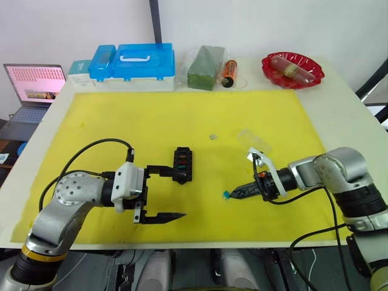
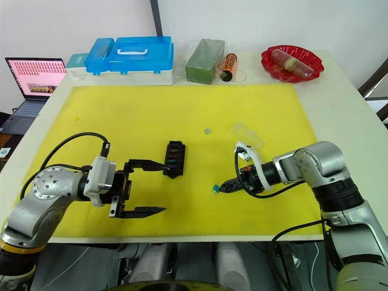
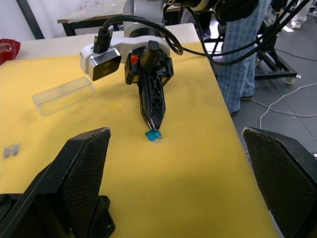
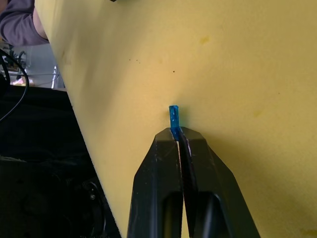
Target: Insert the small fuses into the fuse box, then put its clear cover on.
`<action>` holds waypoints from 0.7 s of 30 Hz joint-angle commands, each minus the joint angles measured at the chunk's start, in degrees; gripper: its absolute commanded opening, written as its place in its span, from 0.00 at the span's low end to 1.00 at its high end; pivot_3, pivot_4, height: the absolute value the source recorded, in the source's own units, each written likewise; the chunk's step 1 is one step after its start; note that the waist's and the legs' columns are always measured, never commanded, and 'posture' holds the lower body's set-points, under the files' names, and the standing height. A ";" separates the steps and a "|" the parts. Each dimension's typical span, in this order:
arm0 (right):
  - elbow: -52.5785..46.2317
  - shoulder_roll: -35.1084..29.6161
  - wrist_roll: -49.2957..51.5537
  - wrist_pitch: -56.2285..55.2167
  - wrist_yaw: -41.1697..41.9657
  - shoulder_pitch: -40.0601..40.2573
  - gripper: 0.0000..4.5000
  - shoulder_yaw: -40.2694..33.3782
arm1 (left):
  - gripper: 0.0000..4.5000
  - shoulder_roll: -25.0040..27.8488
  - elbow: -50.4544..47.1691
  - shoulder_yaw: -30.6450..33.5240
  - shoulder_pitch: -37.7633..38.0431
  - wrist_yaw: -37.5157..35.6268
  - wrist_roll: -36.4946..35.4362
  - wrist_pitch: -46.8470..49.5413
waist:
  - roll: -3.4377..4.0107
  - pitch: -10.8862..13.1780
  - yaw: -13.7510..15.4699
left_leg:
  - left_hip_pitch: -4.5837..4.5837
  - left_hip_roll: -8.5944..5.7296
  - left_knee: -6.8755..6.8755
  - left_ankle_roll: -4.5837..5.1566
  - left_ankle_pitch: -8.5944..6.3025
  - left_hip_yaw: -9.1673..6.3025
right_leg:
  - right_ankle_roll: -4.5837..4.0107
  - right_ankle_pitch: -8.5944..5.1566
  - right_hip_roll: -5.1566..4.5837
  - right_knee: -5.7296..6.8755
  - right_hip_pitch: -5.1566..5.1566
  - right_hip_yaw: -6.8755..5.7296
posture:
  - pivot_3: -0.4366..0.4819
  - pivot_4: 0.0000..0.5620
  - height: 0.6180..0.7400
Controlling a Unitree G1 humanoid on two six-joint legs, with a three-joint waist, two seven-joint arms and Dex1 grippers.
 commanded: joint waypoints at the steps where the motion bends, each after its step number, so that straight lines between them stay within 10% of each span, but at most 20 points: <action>1: -1.31 -0.07 -0.44 -0.81 -0.19 0.01 0.01 -1.41 | 1.00 0.09 -0.46 0.32 -0.04 0.28 -0.01 -0.66 | 0.00 0.00 0.00 | 0.00 0.00 0.00 0.00 0.00 0.00 | 0.00 0.00 0.00 0.00 0.00 0.00 | 0.48 0.27 1.00; 13: -19.68 2.45 0.06 1.02 -9.48 -15.15 0.01 -7.65 | 1.00 2.93 2.58 9.30 2.84 2.51 -1.80 0.44 | 0.07 0.03 -0.33 | 0.05 0.07 -0.04 0.02 -0.01 -0.04 | 0.01 0.01 0.09 0.10 -0.07 -0.02 | 0.48 0.27 1.00; 21: -11.02 6.93 -12.84 -8.27 -7.66 -34.53 0.01 15.80 | 1.00 3.36 13.97 9.15 -3.47 0.78 0.85 -2.08 | 0.07 0.03 0.03 | -0.02 0.02 -0.01 0.02 -0.01 -0.02 | -0.22 -0.07 -0.01 0.05 -0.11 -0.02 | 0.48 0.27 1.00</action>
